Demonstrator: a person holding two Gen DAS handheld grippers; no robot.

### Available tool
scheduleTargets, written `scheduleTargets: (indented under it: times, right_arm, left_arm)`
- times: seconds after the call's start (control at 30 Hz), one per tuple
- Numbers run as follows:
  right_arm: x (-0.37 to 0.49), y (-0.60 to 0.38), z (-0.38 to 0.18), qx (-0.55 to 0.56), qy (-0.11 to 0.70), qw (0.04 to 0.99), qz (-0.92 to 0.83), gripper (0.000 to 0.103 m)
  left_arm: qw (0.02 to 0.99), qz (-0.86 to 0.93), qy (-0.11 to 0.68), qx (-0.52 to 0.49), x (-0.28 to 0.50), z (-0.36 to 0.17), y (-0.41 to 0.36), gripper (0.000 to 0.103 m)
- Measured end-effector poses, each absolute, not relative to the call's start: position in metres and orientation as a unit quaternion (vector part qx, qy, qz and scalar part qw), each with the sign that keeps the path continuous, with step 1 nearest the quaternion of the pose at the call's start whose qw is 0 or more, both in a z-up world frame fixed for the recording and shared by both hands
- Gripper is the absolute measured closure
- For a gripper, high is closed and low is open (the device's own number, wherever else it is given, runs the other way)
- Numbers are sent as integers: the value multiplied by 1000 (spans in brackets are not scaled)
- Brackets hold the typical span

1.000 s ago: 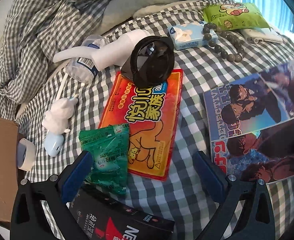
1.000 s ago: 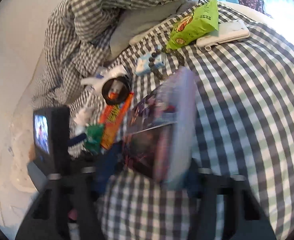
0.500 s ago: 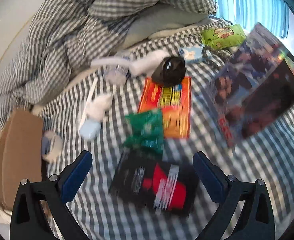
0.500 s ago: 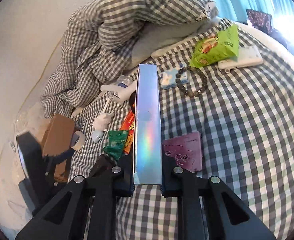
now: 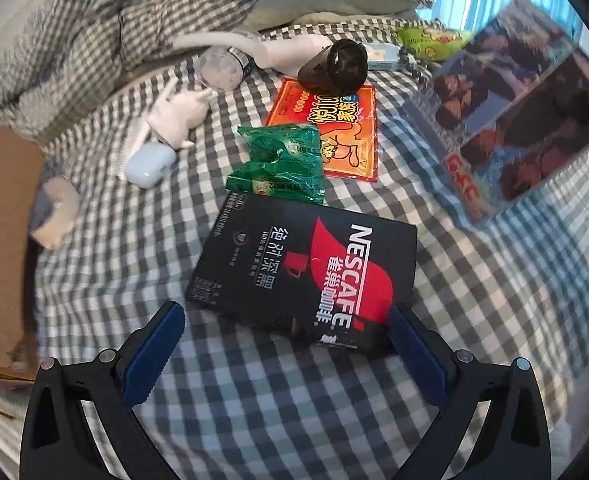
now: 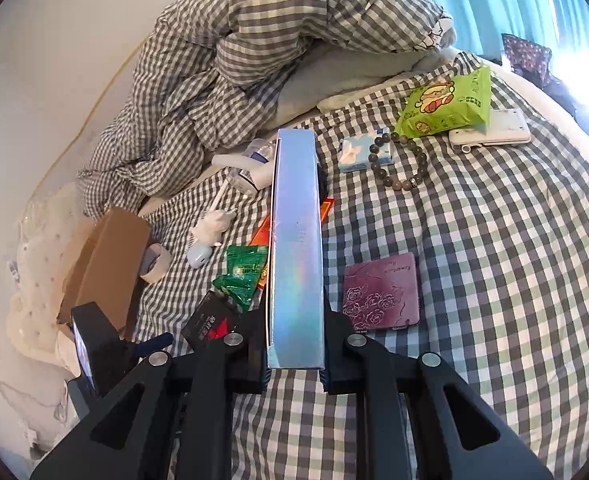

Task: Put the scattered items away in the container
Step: 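Grasp the green snack packet with the left gripper while the right holds the card set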

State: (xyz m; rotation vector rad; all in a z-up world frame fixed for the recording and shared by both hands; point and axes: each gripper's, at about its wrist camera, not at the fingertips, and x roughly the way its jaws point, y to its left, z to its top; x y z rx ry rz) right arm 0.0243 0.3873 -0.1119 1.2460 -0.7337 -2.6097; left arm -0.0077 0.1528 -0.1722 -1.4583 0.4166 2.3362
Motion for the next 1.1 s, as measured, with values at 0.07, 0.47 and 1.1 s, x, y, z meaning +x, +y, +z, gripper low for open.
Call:
scheduleTargets:
  times: [0.07, 0.47, 1.1]
  right_arm:
    - [22, 386, -115, 419, -247, 80, -870, 86]
    - [14, 381, -124, 428, -249, 88, -865, 86]
    - [7, 379, -126, 436, -241, 85, -863, 86]
  left_arm:
    - [196, 818, 127, -525, -12, -176, 151, 0]
    - [196, 815, 134, -528, -5, -162, 145, 0]
    - [171, 803, 170, -545, -104, -190, 181, 37]
